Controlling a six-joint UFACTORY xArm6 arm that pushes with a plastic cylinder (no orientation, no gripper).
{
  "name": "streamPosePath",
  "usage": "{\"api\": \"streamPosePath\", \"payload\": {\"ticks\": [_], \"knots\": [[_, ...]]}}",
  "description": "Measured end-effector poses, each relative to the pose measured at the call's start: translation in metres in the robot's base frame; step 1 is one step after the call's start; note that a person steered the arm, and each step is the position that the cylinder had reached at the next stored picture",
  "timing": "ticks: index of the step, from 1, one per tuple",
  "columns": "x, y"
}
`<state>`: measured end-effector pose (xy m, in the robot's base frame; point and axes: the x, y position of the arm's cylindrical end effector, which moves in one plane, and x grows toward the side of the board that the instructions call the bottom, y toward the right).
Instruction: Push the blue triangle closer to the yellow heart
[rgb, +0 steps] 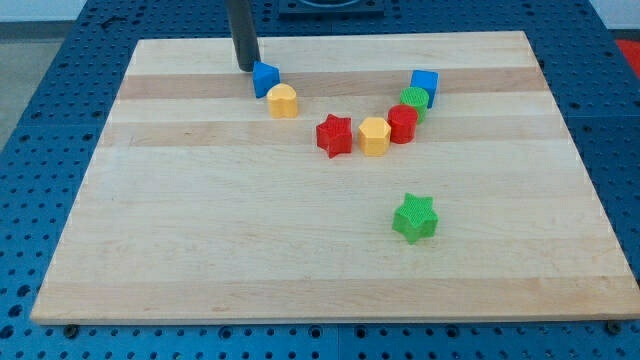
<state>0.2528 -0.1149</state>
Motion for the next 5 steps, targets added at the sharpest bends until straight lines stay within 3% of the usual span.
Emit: {"api": "streamPosePath", "payload": {"ticks": [3,5], "knots": [[0.000,0.021],[-0.001,-0.040]]}}
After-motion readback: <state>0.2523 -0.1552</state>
